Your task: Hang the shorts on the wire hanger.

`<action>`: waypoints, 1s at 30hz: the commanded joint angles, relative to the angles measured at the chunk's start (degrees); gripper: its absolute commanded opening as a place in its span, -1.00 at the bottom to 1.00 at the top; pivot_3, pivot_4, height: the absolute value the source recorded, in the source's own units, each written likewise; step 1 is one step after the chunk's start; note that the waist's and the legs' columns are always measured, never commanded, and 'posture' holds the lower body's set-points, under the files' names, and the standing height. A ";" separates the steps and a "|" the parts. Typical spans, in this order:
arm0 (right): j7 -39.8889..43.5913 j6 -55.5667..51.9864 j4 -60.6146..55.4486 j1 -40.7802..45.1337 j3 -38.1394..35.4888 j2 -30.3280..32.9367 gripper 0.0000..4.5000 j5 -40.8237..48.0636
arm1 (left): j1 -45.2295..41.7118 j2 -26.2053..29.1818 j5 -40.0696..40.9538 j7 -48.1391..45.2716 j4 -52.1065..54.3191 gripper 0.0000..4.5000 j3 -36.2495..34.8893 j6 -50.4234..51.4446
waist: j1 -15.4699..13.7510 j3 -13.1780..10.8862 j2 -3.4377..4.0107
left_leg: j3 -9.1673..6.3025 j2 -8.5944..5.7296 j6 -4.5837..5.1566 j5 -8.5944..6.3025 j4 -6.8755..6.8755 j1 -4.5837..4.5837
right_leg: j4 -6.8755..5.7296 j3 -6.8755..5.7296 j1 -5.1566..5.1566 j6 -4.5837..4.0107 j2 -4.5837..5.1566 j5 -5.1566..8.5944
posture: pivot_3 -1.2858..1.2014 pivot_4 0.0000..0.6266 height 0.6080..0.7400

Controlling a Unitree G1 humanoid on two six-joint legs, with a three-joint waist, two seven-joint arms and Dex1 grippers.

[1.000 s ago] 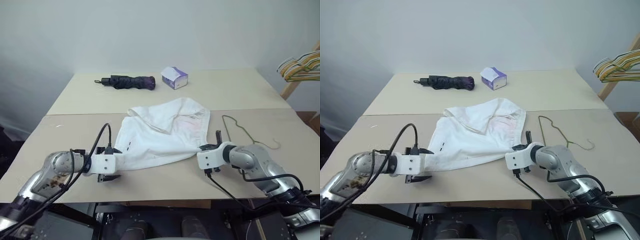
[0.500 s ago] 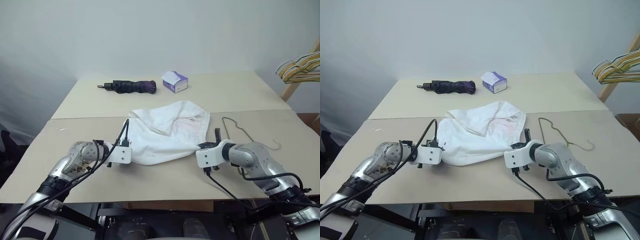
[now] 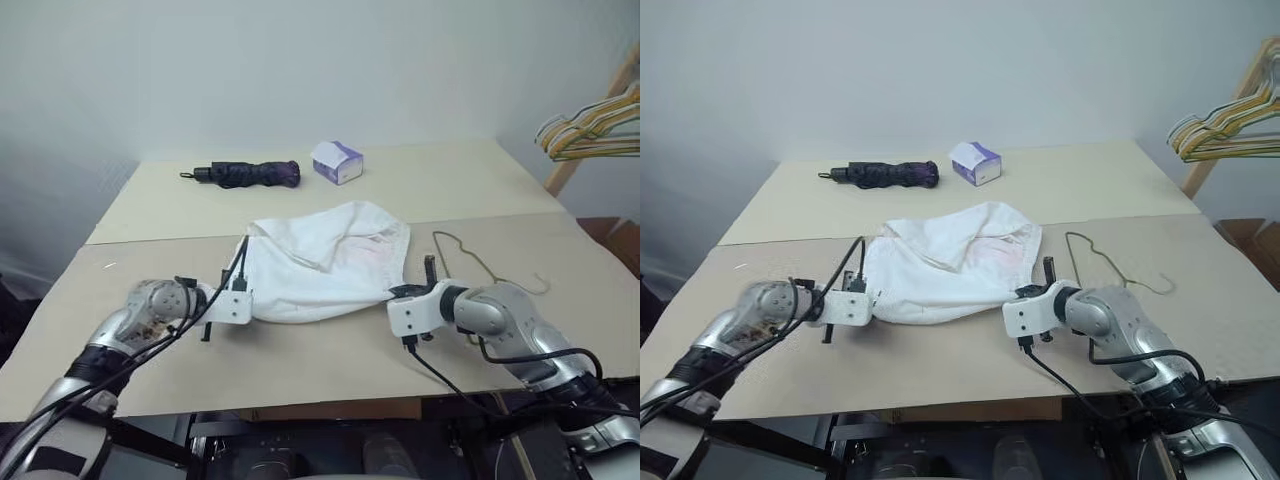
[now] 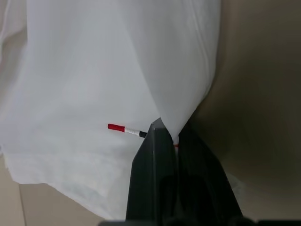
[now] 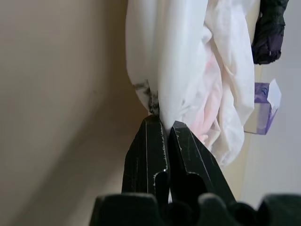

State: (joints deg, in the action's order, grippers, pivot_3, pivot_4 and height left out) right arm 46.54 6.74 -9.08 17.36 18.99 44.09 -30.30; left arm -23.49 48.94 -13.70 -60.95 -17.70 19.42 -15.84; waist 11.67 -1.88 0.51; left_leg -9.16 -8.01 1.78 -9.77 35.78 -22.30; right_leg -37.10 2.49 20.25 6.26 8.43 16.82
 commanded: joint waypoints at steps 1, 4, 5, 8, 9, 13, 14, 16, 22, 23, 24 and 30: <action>2.47 7.73 -1.53 -0.23 -4.04 4.34 -1.00 7.58 | 4.49 6.51 9.76 -9.90 9.24 -0.99 -4.13 1.66 | 0.40 -0.01 0.00 | 0.00 0.00 0.04 -0.03 0.00 -0.03 | 0.02 0.02 0.02 0.03 0.01 0.02 | -0.12 -1.00 1.00; 7.60 14.85 -1.49 -1.56 -5.12 9.59 -1.00 16.51 | 10.03 12.75 15.51 -15.06 17.56 -0.99 -7.12 5.35 | 0.27 -0.05 -0.04 | 0.01 -0.02 0.07 -0.10 0.02 -0.05 | 0.04 0.04 0.01 0.02 0.03 0.04 | -0.13 -1.00 1.00; 8.79 16.37 -1.32 -1.77 -5.33 10.87 -1.00 18.44 | 11.53 14.33 16.86 -16.04 19.60 -0.99 -8.00 6.16 | 0.22 -0.06 -0.07 | 0.01 0.00 0.01 -0.13 0.02 -0.05 | 0.03 0.03 0.01 0.01 0.03 0.04 | -0.13 -1.00 1.00; 15.26 17.71 -1.78 -2.37 -6.08 15.76 -1.00 26.08 | 16.92 18.90 22.59 -18.94 26.35 -0.99 -12.06 9.05 | 0.08 -0.08 -0.08 | 0.01 0.04 -0.31 -0.32 0.03 0.00 | 0.00 0.04 -0.05 -0.06 0.02 0.08 | -0.13 -1.00 1.00; 17.24 17.78 -1.60 -2.02 -6.09 16.98 -1.00 28.09 | 18.19 19.67 24.12 -19.28 27.95 -0.99 -13.15 9.81 | 0.02 -0.09 -0.07 | 0.02 0.05 -0.32 -0.33 0.03 0.00 | 0.00 0.04 -0.07 -0.11 0.03 0.11 | -0.13 -1.00 1.00; 22.03 15.95 0.34 2.12 -5.52 17.03 -1.00 34.47 | 20.16 18.93 27.88 -17.78 31.24 -0.99 -16.49 12.29 | -0.08 -0.09 -0.08 | 0.04 0.10 -0.34 -0.34 0.03 0.01 | 0.01 0.06 -0.08 -0.31 0.04 0.22 | -0.13 -1.00 1.00; 22.68 14.99 1.03 3.44 -5.43 16.14 -1.00 35.88 | 19.43 17.85 28.21 -16.61 31.16 -0.99 -16.86 13.20 | 0.01 -0.09 -0.08 | 0.05 0.13 -0.34 -0.34 0.03 0.01 | 0.00 0.06 -0.07 -0.35 0.04 0.24 | -0.13 -1.00 1.00; 22.64 11.14 3.32 7.46 -5.60 13.10 -1.00 38.37 | 15.60 15.18 28.98 -14.93 28.98 -0.99 -16.93 14.61 | 0.04 -0.09 -0.08 | 0.06 0.18 -0.35 -0.34 0.02 0.02 | 0.01 0.03 -0.06 -0.36 0.01 0.25 | -0.13 -1.00 1.00; 0.39 7.91 30.06 33.52 -5.53 -3.18 -1.00 23.20 | -12.60 4.90 24.60 -9.03 7.01 -0.99 -16.03 14.37 | 0.69 -0.15 -0.17 | 0.05 0.09 -0.37 -0.30 0.09 0.13 | 0.00 -0.05 -0.13 -0.36 -0.06 0.13 | -0.14 -1.00 1.00; -8.69 8.45 36.67 38.79 -5.14 -5.42 -1.00 18.13 | -18.86 2.42 21.68 -3.87 1.28 -0.99 -15.97 13.54 | 0.91 -0.14 -0.18 | -0.03 0.05 -0.41 -0.24 0.05 0.10 | 0.05 -0.05 -0.09 -0.34 -0.07 0.09 | -0.14 -1.00 1.00; -16.73 7.79 42.44 43.54 -5.10 -7.35 -1.00 14.48 | -24.65 0.02 18.81 1.97 -4.28 -0.99 -16.08 12.38 | 0.93 -0.15 -0.19 | -0.05 0.02 -0.15 -0.05 0.06 0.13 | 0.02 -0.07 -0.11 -0.35 -0.07 0.09 | -0.14 -1.00 1.00; -53.70 17.24 64.03 62.26 -9.33 -13.65 -1.00 8.83 | -52.85 -7.67 -1.95 48.20 -34.38 -0.99 -13.34 -6.11 | 2.24 -0.11 -0.36 | -0.31 -0.14 -0.62 0.27 -0.07 -0.85 | -0.07 -0.05 0.70 -0.82 0.05 -0.20 | -0.14 -1.00 1.00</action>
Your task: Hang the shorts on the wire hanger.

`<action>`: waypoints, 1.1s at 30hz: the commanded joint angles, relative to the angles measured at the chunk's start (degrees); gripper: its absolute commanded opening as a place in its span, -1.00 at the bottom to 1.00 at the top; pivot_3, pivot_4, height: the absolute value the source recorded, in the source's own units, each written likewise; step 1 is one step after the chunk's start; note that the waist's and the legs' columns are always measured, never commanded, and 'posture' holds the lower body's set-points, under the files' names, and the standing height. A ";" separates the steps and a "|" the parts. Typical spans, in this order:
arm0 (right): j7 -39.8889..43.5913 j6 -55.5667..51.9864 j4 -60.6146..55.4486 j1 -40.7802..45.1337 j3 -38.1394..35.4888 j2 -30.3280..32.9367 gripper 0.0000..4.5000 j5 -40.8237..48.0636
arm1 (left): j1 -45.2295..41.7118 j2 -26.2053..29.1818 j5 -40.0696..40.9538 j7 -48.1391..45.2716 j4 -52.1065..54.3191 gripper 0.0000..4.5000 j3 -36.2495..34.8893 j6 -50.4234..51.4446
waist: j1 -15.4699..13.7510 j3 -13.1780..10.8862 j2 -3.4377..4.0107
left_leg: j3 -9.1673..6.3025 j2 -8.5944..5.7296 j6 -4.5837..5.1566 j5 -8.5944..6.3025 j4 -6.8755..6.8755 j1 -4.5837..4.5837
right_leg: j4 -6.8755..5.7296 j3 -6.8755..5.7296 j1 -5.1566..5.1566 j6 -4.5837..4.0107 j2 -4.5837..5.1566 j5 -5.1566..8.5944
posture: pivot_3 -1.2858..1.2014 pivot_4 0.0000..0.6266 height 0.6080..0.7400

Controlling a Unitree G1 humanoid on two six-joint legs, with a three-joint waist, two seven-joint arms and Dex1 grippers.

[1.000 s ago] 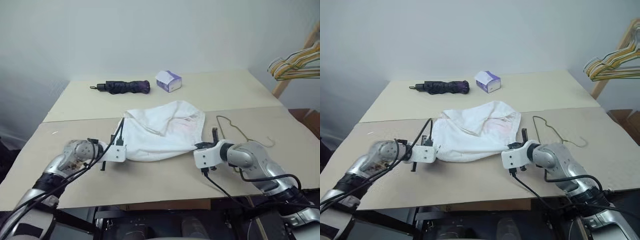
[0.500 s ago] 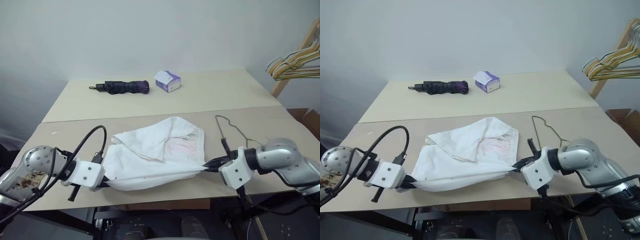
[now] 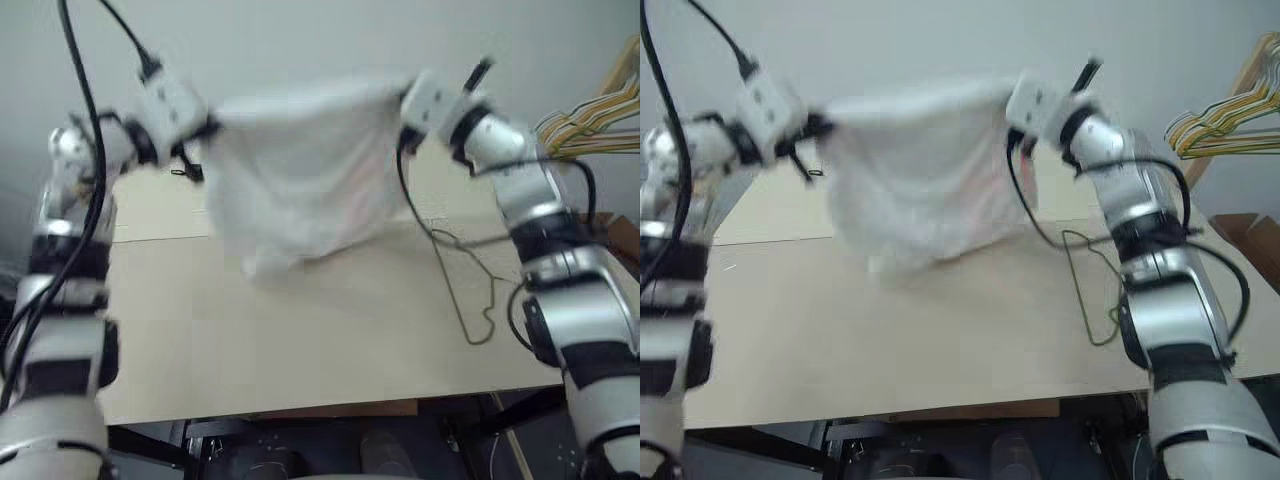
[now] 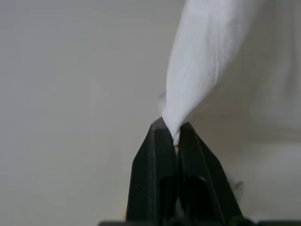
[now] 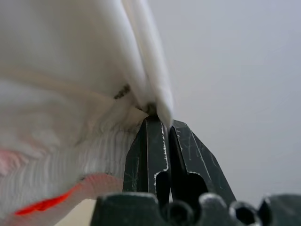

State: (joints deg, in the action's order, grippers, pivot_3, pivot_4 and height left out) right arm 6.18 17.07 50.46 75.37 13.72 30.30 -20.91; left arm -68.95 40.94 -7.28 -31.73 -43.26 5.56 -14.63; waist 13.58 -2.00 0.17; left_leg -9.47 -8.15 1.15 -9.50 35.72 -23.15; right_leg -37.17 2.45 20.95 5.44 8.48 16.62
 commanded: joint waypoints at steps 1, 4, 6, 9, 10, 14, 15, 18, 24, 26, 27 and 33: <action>-16.45 9.84 5.91 5.45 -4.33 0.18 -1.00 -0.98 | -10.70 -0.09 -10.28 24.42 -11.94 -0.99 0.90 -8.68 | 0.77 0.01 -0.02 | 0.03 0.00 -0.01 0.01 0.03 -0.28 | -0.03 0.06 0.24 0.00 0.02 0.00 | -0.14 -1.00 1.00; -19.28 15.94 8.82 6.03 -3.58 0.83 -1.00 -1.91 | -15.47 -0.47 -12.11 29.71 -17.08 -0.99 1.54 -14.11 | 2.18 0.02 -0.02 | 0.09 -0.07 0.09 -0.04 0.09 -0.58 | -0.37 0.13 0.44 0.07 0.09 0.01 | -0.15 -1.00 1.00; -17.73 19.16 9.34 4.41 -2.48 1.67 -1.00 -2.33 | -15.40 0.03 -12.05 26.63 -17.97 -0.99 2.22 -17.80 | 2.98 0.02 -0.02 | 0.19 -0.12 0.20 -0.11 0.09 -0.54 | -0.39 0.16 0.43 0.24 0.13 0.10 | -0.15 -1.00 1.00; -11.36 25.06 7.48 -2.16 -1.61 3.15 -1.00 -0.96 | -7.39 1.35 -6.48 11.75 -13.08 -0.99 2.22 -23.55 | 3.59 0.13 -0.01 | 0.31 -0.14 0.25 -0.13 0.11 -0.34 | -0.37 0.16 0.35 0.33 0.13 0.15 | -0.16 -1.00 1.00; -7.49 26.74 6.55 -4.82 -1.66 3.36 -1.00 0.64 | -2.99 2.19 -2.39 3.99 -9.33 -0.99 2.45 -25.79 | 3.92 0.13 0.00 | 0.44 -0.13 0.73 -0.43 0.10 0.06 | -0.36 0.15 0.07 0.48 0.14 0.24 | -0.16 -1.00 1.00; 8.10 30.81 1.18 -15.95 -0.84 3.61 -1.00 6.82 | 17.68 7.42 19.27 -23.75 13.98 -0.99 0.76 -17.42 | 5.96 0.07 -0.02 | 0.51 -0.06 0.71 -0.40 0.22 0.33 | -0.61 0.16 -0.15 0.51 0.11 0.26 | -0.16 -1.00 1.00; 11.00 31.81 -0.27 -18.73 -0.33 3.77 -1.00 7.53 | 22.22 9.28 21.05 -26.36 18.59 -0.99 0.25 -15.02 | 6.46 0.06 -0.02 | 0.50 -0.06 0.70 -0.38 0.38 0.29 | -0.82 0.17 -0.08 0.51 0.11 0.26 | -0.16 -1.00 1.00; 17.29 34.70 -4.34 -26.48 1.47 4.78 -1.00 7.64 | 35.60 15.05 25.89 -31.88 31.69 -0.99 -1.88 -5.22 | 7.89 0.08 0.00 | 0.51 0.02 0.63 -0.31 0.46 0.24 | -0.97 0.36 0.10 0.29 -0.03 0.13 | -0.15 -1.00 1.00; 21.76 37.95 -9.17 -35.76 4.25 7.05 -1.00 4.18 | 57.10 23.26 26.21 -34.81 46.65 -0.99 -7.04 4.06 | 7.13 0.05 0.01 | 0.52 0.10 0.64 -0.35 0.10 1.55 | -0.81 0.45 -0.84 0.63 -0.09 0.52 | -0.14 -1.00 1.00; 22.35 38.23 -11.39 -37.90 4.57 8.04 -1.00 3.19 | 62.13 25.67 25.77 -36.09 49.68 -0.99 -8.85 6.75 | 6.64 0.05 0.01 | 0.52 0.11 0.64 -0.36 0.10 1.58 | -0.79 0.45 -0.84 0.63 -0.10 0.52 | -0.14 -1.00 1.00; 22.70 38.42 -12.72 -39.07 4.76 8.70 -1.00 2.60 | 64.68 27.16 25.71 -36.97 51.29 -0.99 -9.76 8.32 | 6.12 0.05 0.01 | 0.52 0.12 0.64 -0.37 0.10 1.58 | -0.77 0.46 -0.84 0.62 -0.09 0.52 | -0.14 -1.00 1.00; 23.77 39.04 -19.03 -45.36 4.71 12.40 -1.00 -0.23 | 76.44 32.59 25.98 -42.98 59.38 -0.99 -14.44 12.71 | 3.85 0.04 0.00 | 0.54 0.11 0.67 -0.49 0.06 1.49 | -0.57 0.43 -0.81 0.53 -0.09 0.57 | -0.15 -1.00 1.00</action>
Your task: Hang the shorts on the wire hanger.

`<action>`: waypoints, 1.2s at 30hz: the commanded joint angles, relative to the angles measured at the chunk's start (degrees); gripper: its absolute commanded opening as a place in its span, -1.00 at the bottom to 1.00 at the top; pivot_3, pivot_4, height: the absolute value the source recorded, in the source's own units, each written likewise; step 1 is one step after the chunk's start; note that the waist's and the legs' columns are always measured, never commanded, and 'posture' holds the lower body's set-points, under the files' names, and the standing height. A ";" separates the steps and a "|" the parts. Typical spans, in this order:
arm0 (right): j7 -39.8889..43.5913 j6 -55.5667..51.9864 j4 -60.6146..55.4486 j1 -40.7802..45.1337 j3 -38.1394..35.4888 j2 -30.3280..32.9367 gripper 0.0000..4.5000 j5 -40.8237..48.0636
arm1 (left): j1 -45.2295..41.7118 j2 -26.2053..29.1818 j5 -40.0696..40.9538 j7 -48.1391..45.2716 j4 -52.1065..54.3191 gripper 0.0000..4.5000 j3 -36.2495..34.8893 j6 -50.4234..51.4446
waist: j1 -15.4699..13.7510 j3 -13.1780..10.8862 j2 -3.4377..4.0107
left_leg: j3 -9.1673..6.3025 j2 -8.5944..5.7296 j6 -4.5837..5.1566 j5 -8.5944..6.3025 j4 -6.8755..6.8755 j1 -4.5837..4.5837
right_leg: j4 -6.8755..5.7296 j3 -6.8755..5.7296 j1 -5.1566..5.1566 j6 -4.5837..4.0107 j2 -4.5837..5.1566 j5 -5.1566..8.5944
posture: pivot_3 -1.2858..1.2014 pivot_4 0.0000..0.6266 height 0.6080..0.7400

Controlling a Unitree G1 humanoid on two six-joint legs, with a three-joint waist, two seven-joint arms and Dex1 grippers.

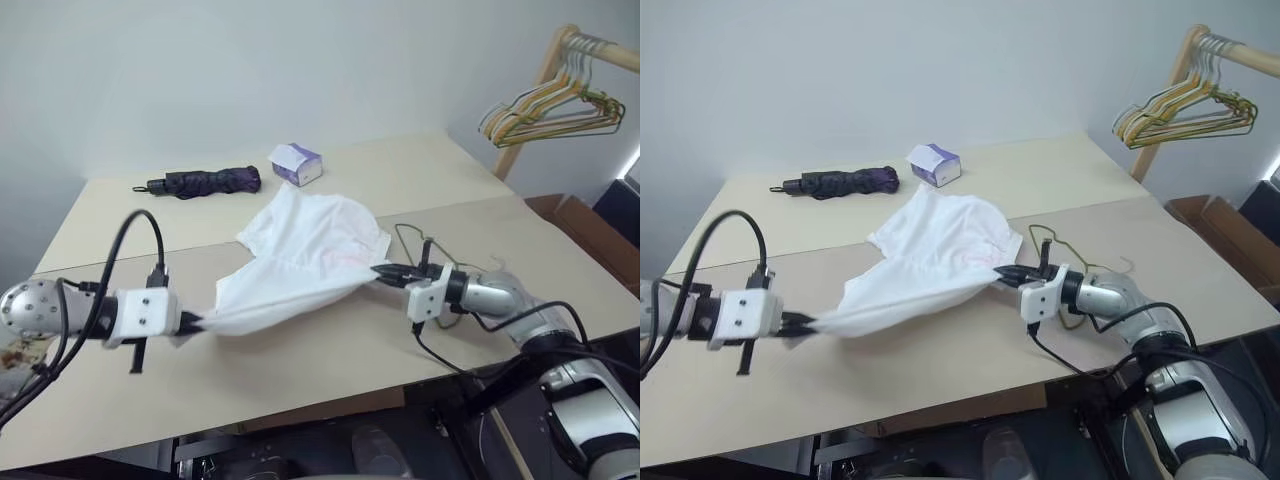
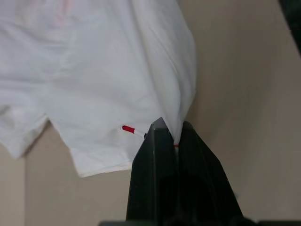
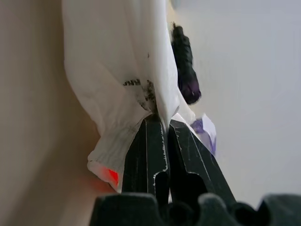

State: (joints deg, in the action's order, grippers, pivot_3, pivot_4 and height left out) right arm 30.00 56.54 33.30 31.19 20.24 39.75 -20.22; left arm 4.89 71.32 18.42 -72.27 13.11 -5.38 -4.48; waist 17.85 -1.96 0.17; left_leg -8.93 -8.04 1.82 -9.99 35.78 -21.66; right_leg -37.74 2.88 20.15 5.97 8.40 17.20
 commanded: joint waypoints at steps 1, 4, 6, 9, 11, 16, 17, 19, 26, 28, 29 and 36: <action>-0.25 -0.61 -2.81 -2.13 -2.06 3.56 -1.00 -1.46 | 4.21 2.71 0.38 -3.23 5.01 -0.99 -4.00 3.52 | -0.73 -0.01 -0.01 | -0.01 0.00 0.00 0.00 0.01 -0.01 | 0.01 -0.01 0.00 -0.02 0.00 0.00 | -0.15 -1.00 1.00; -1.53 -1.41 -4.83 -4.07 -2.84 4.66 -1.00 -3.09 | 7.63 3.34 0.14 -4.73 9.32 -0.99 -5.10 5.53 | -1.51 -0.01 -0.01 | 0.03 0.01 -0.01 -0.01 0.01 0.01 | 0.00 -0.01 -0.02 -0.05 0.01 0.00 | -0.16 -1.00 1.00; -2.46 -1.76 -5.90 -5.10 -3.21 5.28 -1.00 -4.18 | 9.20 2.91 -0.43 -4.82 11.54 -0.99 -5.18 6.14 | -1.79 -0.01 -0.01 | 0.04 0.03 -0.03 -0.02 0.01 0.02 | 0.00 -0.01 -0.06 -0.09 0.02 0.02 | -0.16 -1.00 1.00; -3.49 -1.71 -7.78 -7.17 -3.70 6.76 -1.00 -5.38 | 11.96 2.20 -0.03 -4.85 15.90 -0.99 -4.97 8.04 | -1.79 -0.01 -0.01 | 0.07 0.05 -0.04 -0.03 0.00 0.01 | 0.00 -0.01 -0.04 -0.18 0.02 0.06 | -0.17 -1.00 1.00; -3.30 -2.82 -10.12 -9.17 -4.25 7.69 -1.00 -4.39 | 12.84 1.49 0.19 -4.39 17.79 -0.99 -4.12 8.95 | -1.82 -0.01 -0.02 | 0.08 0.05 -0.02 -0.06 0.00 -0.04 | 0.05 -0.01 -0.02 -0.19 0.02 0.07 | -0.17 -1.00 1.00; -0.05 -6.73 -18.02 -13.93 -4.96 9.58 -1.00 0.47 | 12.48 -2.77 -2.52 -2.85 15.57 -0.99 -0.06 6.29 | -2.22 -0.01 -0.02 | 0.15 0.11 -0.03 -0.08 0.01 -0.03 | 0.05 -0.01 -0.07 -0.23 0.03 0.10 | -0.18 -1.00 1.00; 0.32 -7.50 -19.05 -14.48 -5.10 9.75 -1.00 1.04 | 12.19 -3.82 -2.65 -2.75 14.94 -0.99 0.61 5.49 | -2.22 -0.01 -0.02 | 0.18 0.16 -0.26 -0.21 0.02 -0.04 | 0.07 -0.01 -0.09 -0.26 0.02 0.11 | -0.18 -1.00 1.00; 1.10 -9.29 -21.16 -15.59 -5.38 9.99 -1.00 1.87 | 11.73 -5.78 -2.93 -1.92 13.96 -0.99 1.35 4.60 | -2.37 -0.01 -0.02 | 0.23 0.19 -0.45 -0.33 0.03 -0.04 | 0.13 0.00 -0.10 -0.28 0.02 0.13 | -0.18 -0.99 1.00; 4.40 -12.97 -27.15 -19.35 -6.29 10.83 -1.00 4.30 | 13.27 -7.09 -2.47 -3.86 12.26 -0.99 2.32 2.99 | -3.05 -0.01 -0.03 | 0.23 0.20 -0.43 -0.38 0.05 -0.17 | 0.17 -0.01 -0.01 -0.28 0.02 0.14 | -0.18 -0.99 1.00; 5.47 -13.39 -27.95 -20.25 -6.43 11.45 -1.00 5.09 | 13.96 -7.27 -2.34 -4.07 12.06 -0.89 2.36 2.93 | -3.15 -0.01 -0.04 | 0.23 0.20 -0.43 -0.39 0.06 -0.17 | 0.17 -0.01 -0.02 -0.28 0.02 0.14 | -0.18 -0.99 1.00; 5.89 -13.55 -28.48 -20.66 -6.52 11.74 -1.00 5.53 | 14.16 -7.44 -2.56 -4.00 11.83 -0.78 2.42 2.61 | -3.18 -0.01 -0.04 | 0.23 0.20 -0.43 -0.39 0.06 -0.17 | 0.18 -0.01 -0.02 -0.27 0.02 0.14 | -0.18 -0.99 1.00; 13.04 -16.74 -32.77 -24.37 -6.65 15.78 -0.07 11.04 | 13.66 -8.01 -0.56 -4.78 11.02 0.11 0.63 3.42 | -3.74 -0.01 -0.05 | 0.26 0.23 -0.44 -0.41 0.08 -0.21 | 0.19 -0.02 -0.02 -0.28 0.03 0.15 | -0.17 -1.00 1.00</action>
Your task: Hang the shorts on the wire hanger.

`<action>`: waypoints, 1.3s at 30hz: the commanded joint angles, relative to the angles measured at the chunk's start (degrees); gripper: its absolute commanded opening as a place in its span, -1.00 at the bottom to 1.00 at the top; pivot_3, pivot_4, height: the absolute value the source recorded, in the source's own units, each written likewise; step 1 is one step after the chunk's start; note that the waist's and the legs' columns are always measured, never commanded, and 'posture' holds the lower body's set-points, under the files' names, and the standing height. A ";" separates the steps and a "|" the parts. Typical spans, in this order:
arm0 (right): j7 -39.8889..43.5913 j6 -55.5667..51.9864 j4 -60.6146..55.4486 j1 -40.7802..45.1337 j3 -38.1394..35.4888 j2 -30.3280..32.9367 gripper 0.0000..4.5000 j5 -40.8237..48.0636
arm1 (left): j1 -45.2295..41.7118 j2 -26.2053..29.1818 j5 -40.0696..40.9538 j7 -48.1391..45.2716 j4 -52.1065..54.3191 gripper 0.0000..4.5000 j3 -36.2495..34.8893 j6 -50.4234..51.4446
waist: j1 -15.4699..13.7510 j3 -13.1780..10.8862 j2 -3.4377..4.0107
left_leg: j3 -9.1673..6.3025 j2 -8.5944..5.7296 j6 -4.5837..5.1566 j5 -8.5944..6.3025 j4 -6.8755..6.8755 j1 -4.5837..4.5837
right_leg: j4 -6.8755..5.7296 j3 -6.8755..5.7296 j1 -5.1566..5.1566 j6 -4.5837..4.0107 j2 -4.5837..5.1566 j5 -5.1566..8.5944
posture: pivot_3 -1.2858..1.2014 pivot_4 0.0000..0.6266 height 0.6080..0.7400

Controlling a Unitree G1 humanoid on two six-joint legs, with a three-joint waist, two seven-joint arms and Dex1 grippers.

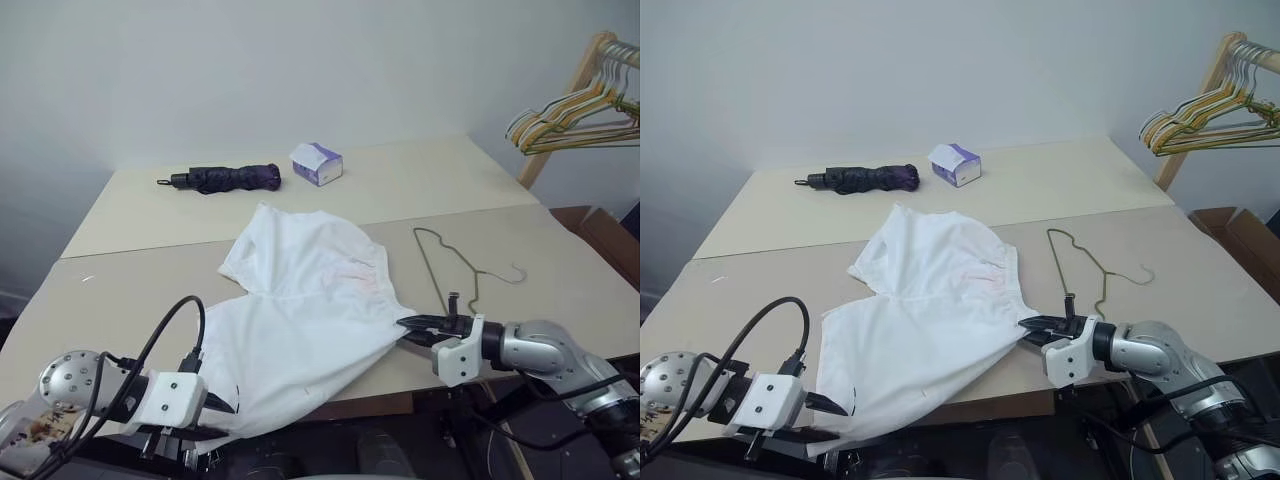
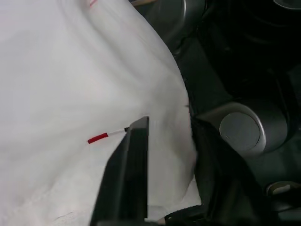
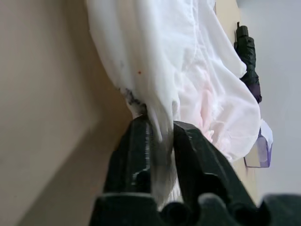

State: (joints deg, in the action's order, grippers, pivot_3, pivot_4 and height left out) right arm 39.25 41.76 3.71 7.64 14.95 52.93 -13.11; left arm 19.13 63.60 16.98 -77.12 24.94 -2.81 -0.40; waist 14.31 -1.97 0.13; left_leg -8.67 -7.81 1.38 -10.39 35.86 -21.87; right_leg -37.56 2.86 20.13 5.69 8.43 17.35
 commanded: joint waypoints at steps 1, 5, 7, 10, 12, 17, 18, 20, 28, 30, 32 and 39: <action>5.11 -2.67 -3.95 -1.45 -1.48 3.53 0.08 4.82 | -1.05 -0.39 0.79 0.27 -1.50 0.26 -2.37 -0.86 | -0.47 0.00 0.00 | 0.00 0.00 0.02 -0.01 0.00 -0.01 | 0.01 0.00 0.00 0.00 0.00 0.00 | -0.17 -1.00 1.00; 10.70 -10.86 -9.32 -6.26 -4.68 8.50 0.68 13.32 | -4.98 -0.30 6.21 -1.40 -5.10 0.81 -6.67 1.16 | -2.02 -0.01 -0.02 | -0.03 0.03 0.02 -0.02 0.04 -0.10 | 0.01 -0.09 0.04 -0.01 0.01 0.02 | -0.16 -1.00 1.00; 12.57 -16.78 -11.62 -8.06 -7.17 10.13 0.96 17.71 | -6.89 -0.81 8.25 -2.31 -6.94 1.00 -7.78 1.56 | -2.53 -0.01 -0.01 | -0.02 0.06 0.01 -0.03 0.06 -0.14 | 0.02 -0.09 0.04 -0.02 0.03 0.02 | -0.16 -1.00 1.00; 12.68 -30.79 -15.36 -9.09 -13.13 10.74 0.98 26.53 | -10.33 -2.44 16.79 -2.45 -7.32 1.00 -12.72 6.09 | -2.99 -0.02 -0.02 | 0.01 0.13 -0.01 -0.07 0.07 -0.21 | 0.05 -0.08 0.05 -0.02 0.07 0.02 | -0.16 -1.00 1.00; 9.68 -39.48 -16.86 -7.97 -16.20 8.95 0.98 29.36 | -11.72 -1.87 26.11 -1.20 -3.89 1.00 -18.31 13.76 | -2.81 -0.02 -0.19 | 0.00 0.23 -0.03 -0.08 0.11 -0.40 | 0.02 -0.09 0.18 -0.04 0.00 0.02 | -0.18 -1.00 1.00; 1.65 -62.71 -19.94 -5.09 -17.50 6.79 0.98 26.68 | -20.74 -5.51 34.73 9.65 0.27 1.00 -16.25 24.37 | -3.18 0.07 -0.06 | -0.01 0.31 -0.08 -0.15 0.15 -0.42 | 0.10 -0.19 0.25 -0.05 -0.02 0.02 | -0.21 -0.98 1.00; -0.19 -68.13 -20.48 -4.25 -16.98 6.31 0.98 25.83 | -22.60 -6.40 35.13 11.41 1.08 1.00 -14.96 25.67 | -3.30 0.06 -0.04 | 0.00 0.31 -0.08 -0.15 0.14 -0.41 | 0.12 -0.19 0.24 -0.06 -0.02 0.01 | -0.21 -0.97 1.00; -4.07 -82.06 -20.90 -1.37 -14.87 5.26 0.98 24.00 | -26.15 -8.51 35.59 15.21 2.33 1.00 -12.26 28.32 | -3.35 0.06 -0.04 | 0.01 0.31 -0.08 -0.15 0.15 -0.44 | 0.12 -0.21 0.26 -0.09 -0.02 -0.01 | -0.21 -0.97 1.00; -8.95 -110.25 -18.28 6.01 -10.81 -1.44 0.98 24.10 | -32.35 -13.48 33.40 19.22 3.46 1.00 -6.85 30.87 | -2.12 0.08 -0.04 | 0.10 0.40 -0.01 -0.17 0.18 -0.53 | 0.41 -0.29 0.24 -0.30 -0.06 -0.22 | -0.22 -0.99 1.00; -10.77 -114.42 -14.37 8.06 -10.72 -4.88 0.98 23.92 | -32.65 -14.30 32.83 19.96 3.84 1.00 -6.46 30.87 | -1.47 0.13 -0.10 | 0.14 0.43 0.01 -0.19 0.17 -0.53 | 0.44 -0.28 0.20 -0.30 -0.09 -0.22 | -0.22 -1.00 1.00; -12.73 -117.08 -9.99 10.09 -13.33 -8.66 0.81 23.97 | -32.69 -14.83 32.59 20.42 4.33 1.00 -6.43 30.83 | -0.86 0.33 -0.43 | 0.13 0.45 0.01 -0.19 0.18 -0.42 | 0.47 -0.30 0.13 -0.28 -0.13 -0.22 | -0.21 -1.00 1.00; -14.78 -116.24 -2.79 13.56 -17.40 -12.24 -0.14 23.55 | -30.35 -13.97 32.90 20.83 5.91 1.00 -9.14 31.59 | -1.04 0.65 -0.86 | 0.10 0.59 -0.04 -0.21 0.25 -0.35 | 0.80 -0.28 -0.04 -0.23 -0.42 -0.51 | -0.18 -1.00 1.00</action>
State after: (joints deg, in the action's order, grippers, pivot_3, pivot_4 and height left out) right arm 25.46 -74.79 -0.75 21.28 -2.87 40.57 11.51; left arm -10.92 49.01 49.64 -56.77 29.50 -10.20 31.21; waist 13.26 -1.32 -0.74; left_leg -8.58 -7.20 1.34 -10.61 36.10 -22.23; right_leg -36.76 2.58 20.12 5.46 8.00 16.84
